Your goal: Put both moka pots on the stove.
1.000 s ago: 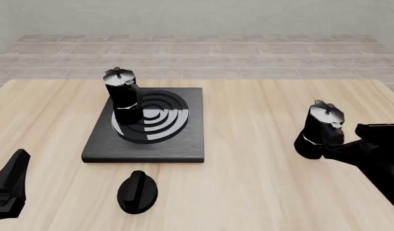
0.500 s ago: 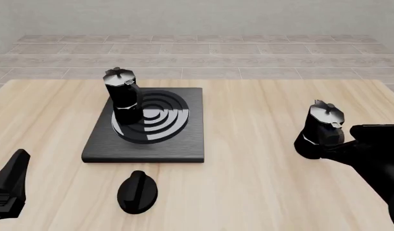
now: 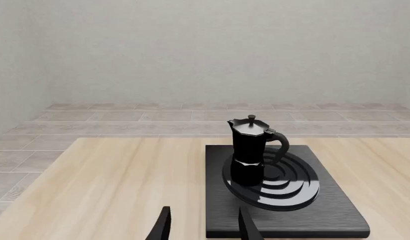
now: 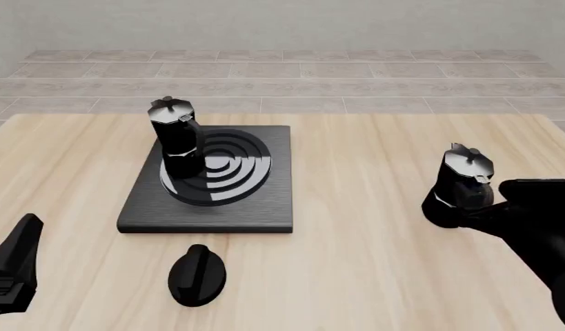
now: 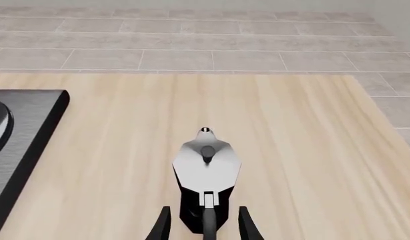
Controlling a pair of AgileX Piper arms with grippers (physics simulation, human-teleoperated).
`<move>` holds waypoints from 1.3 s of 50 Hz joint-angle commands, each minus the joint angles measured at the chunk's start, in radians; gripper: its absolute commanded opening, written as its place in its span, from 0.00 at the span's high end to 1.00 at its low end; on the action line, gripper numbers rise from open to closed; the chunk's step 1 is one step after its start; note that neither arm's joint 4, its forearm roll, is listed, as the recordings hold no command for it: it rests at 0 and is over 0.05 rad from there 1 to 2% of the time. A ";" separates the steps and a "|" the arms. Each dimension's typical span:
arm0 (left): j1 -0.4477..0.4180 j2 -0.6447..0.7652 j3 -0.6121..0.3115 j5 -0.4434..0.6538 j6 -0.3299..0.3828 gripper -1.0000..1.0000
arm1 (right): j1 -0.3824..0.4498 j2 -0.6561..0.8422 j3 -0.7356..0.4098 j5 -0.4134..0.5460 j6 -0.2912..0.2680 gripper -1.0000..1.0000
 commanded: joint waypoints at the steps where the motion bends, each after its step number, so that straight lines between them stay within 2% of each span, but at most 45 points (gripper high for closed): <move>1: 0.000 0.000 0.000 0.000 0.000 0.00 | -0.007 0.031 -0.006 -0.020 -0.002 0.00; 19: 0.000 0.000 0.000 0.000 0.000 0.00 | -0.009 0.058 -0.013 -0.042 -0.007 0.00; 20: 0.000 0.000 0.000 0.000 0.000 0.00 | -0.005 0.052 -0.011 -0.040 -0.006 1.00; 41: 0.000 0.000 0.000 0.000 0.000 0.00 | 0.037 0.007 -0.026 -0.015 -0.012 1.00; 53: 0.000 0.000 0.000 0.000 0.000 0.00 | 0.127 -0.170 -0.042 0.025 -0.005 1.00; 54: 0.000 0.000 0.000 0.000 0.000 0.00 | 0.136 -0.185 -0.044 0.025 -0.023 1.00; 56: 0.000 0.000 0.000 0.000 0.000 0.00 | 0.151 -0.208 -0.062 0.034 -0.009 1.00; 57: 0.000 0.000 0.000 0.000 0.000 0.00 | 0.171 -0.225 -0.064 0.034 -0.028 1.00; 65: 0.000 0.000 0.000 0.000 0.000 0.00 | 0.210 -0.248 -0.108 0.037 -0.023 1.00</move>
